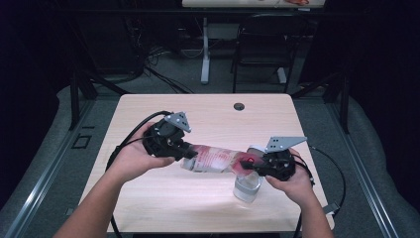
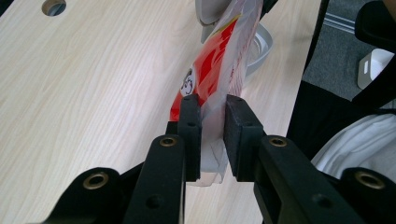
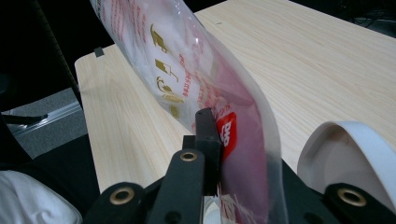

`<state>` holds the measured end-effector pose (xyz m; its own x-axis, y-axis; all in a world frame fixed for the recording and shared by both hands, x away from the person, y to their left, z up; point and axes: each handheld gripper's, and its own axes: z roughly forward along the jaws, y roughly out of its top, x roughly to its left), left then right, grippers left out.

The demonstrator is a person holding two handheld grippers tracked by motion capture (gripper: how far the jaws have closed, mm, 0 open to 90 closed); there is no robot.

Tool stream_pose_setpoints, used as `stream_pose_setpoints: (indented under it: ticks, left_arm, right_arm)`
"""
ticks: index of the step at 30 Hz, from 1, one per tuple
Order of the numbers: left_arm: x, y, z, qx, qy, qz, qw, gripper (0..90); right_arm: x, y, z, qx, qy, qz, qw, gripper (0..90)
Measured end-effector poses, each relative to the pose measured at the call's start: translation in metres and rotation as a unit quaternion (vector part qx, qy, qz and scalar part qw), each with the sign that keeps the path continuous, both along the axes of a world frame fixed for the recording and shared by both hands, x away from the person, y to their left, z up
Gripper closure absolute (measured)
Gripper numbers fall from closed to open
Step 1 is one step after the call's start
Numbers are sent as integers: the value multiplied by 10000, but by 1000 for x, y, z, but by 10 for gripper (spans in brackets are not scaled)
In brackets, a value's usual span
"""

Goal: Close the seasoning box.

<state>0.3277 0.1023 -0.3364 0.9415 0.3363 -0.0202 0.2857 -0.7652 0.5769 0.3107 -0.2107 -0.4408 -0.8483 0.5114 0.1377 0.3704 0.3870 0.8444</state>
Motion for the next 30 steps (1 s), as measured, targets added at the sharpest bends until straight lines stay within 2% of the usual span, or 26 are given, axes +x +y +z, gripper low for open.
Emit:
stream_pose_setpoints:
  ticks: [8, 12, 30]
  left_arm:
    - [0, -1, 1, 29, -23, 10, 10000, 776]
    - [-1, 0, 0, 33, -15, 17, 10000, 777]
    - [0, -1, 1, 46, -38, -21, 10000, 777]
  right_arm:
    - [0, 1, -1, 3, -27, 10, 10000, 871]
    - [-1, 2, 0, -82, -89, 21, 9999, 869]
    - [0, 2, 0, -55, -47, 14, 10000, 871]
